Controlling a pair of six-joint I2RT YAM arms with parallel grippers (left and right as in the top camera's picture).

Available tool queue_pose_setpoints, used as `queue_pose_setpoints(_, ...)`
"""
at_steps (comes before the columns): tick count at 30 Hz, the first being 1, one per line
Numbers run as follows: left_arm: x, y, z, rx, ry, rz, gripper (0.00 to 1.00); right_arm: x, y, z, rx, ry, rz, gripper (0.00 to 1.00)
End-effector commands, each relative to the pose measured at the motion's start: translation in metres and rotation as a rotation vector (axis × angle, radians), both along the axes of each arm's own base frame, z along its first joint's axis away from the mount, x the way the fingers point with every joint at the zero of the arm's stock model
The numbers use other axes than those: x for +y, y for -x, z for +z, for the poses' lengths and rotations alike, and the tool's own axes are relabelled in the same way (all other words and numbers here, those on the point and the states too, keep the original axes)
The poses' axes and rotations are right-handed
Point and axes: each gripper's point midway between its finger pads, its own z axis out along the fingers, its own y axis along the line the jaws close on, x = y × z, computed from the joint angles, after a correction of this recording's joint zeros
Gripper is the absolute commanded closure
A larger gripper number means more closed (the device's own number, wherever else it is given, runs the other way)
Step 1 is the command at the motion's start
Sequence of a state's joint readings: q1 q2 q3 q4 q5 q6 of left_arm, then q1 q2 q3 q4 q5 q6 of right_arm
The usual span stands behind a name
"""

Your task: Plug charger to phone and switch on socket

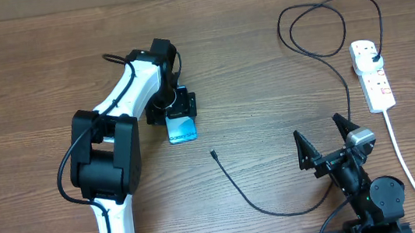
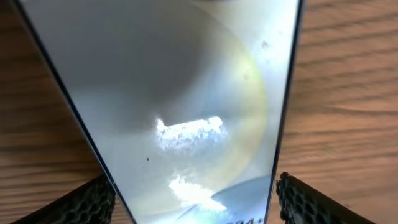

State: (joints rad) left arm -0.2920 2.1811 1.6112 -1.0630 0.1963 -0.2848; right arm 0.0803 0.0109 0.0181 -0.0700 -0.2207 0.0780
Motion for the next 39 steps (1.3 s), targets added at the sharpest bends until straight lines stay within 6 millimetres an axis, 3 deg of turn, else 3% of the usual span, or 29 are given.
queue_pose_setpoints(1,-0.021,0.018,-0.009,0.085,0.131,-0.017,0.14,-0.001,0.0,-0.002,-0.003,0.001,-0.005,0.0)
queue_pose_setpoints(9,-0.036,0.021,-0.002,0.099,0.249,-0.051,0.14,-0.001,0.0,-0.002,-0.003,0.001,-0.005,0.0)
queue_pose_setpoints(28,-0.061,0.008,0.048,0.108,0.732,-0.006,0.12,-0.001,0.0,-0.002,-0.003,0.001,-0.005,0.0)
queue_pose_setpoints(39,-0.073,0.008,0.067,0.11,0.862,-0.013,0.11,-0.001,0.0,-0.002,-0.003,0.001,-0.005,0.0)
